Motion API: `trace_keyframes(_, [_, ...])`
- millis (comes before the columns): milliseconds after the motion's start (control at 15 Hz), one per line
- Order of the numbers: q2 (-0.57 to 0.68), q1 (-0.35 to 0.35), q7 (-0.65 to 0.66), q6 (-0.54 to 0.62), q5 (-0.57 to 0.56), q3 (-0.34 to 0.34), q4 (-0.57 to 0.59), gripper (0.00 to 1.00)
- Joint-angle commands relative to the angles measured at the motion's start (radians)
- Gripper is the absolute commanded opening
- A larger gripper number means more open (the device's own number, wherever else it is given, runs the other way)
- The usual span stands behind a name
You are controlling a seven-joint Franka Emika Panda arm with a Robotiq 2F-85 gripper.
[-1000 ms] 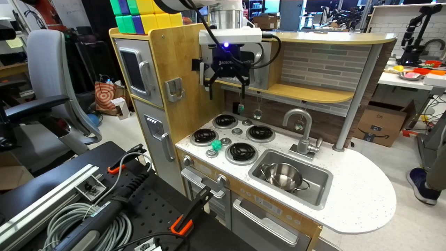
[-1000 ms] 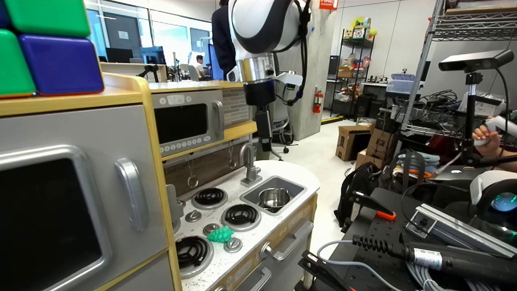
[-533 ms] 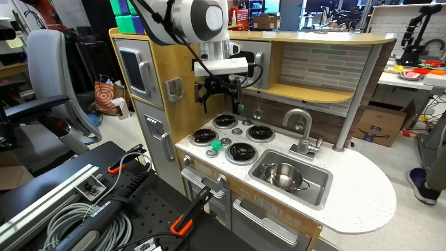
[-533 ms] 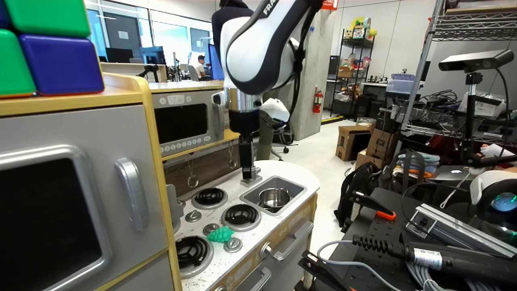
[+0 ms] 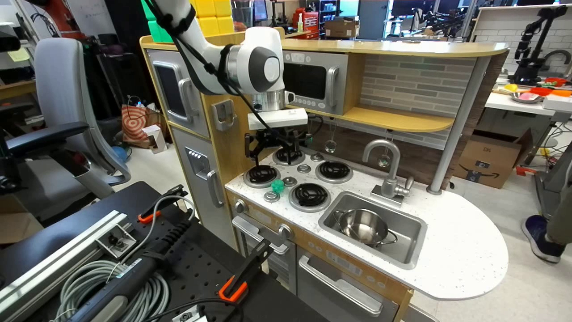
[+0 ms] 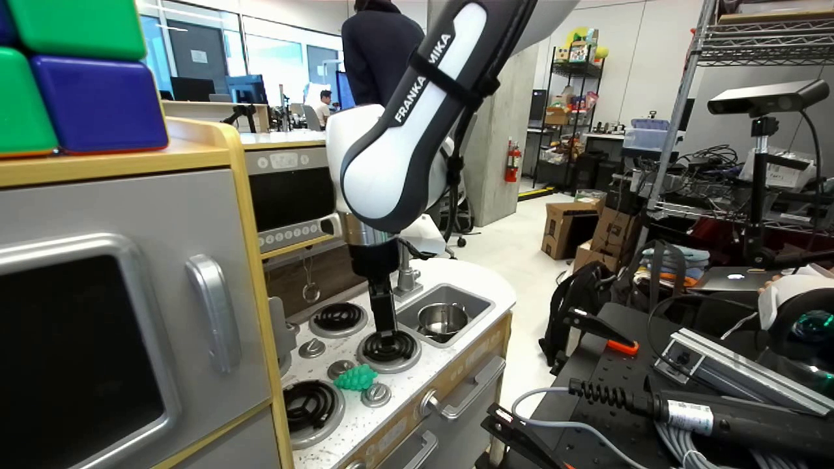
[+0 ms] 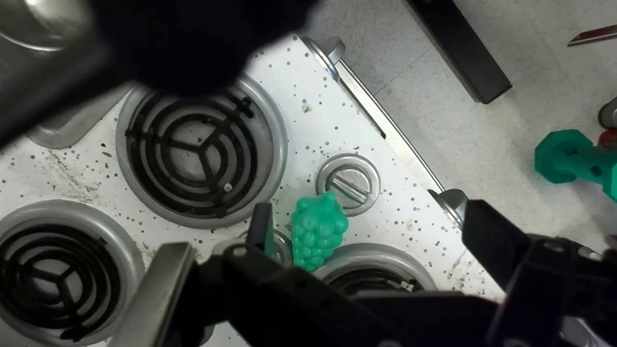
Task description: Pick the object on the stove and put it in the pot in the sink
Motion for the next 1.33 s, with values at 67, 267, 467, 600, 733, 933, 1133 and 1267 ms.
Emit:
trace_keyframes(67, [0.107, 0.056, 0.055, 0.004, -0.091, -0.041, 0.11, 1.0])
trace_keyframes(267, [0.157, 0.066, 0.083, -0.011, -0.104, -0.04, 0.165, 1.0])
trace_keyframes(467, [0.2, 0.067, 0.104, -0.03, -0.087, -0.034, 0.223, 1.0])
trace_keyframes(600, [0.224, 0.054, 0.112, -0.054, -0.064, -0.021, 0.264, 1.0])
trace_keyframes(733, [0.25, 0.035, 0.119, -0.114, -0.02, 0.003, 0.309, 1.0])
trace_keyframes(933, [0.283, 0.026, 0.136, -0.224, 0.05, 0.029, 0.371, 1.0])
trace_keyframes(1133, [0.323, 0.034, 0.166, -0.291, 0.095, 0.029, 0.444, 1.0])
trace_keyframes(1267, [0.348, 0.036, 0.191, -0.317, 0.114, 0.026, 0.492, 1.0])
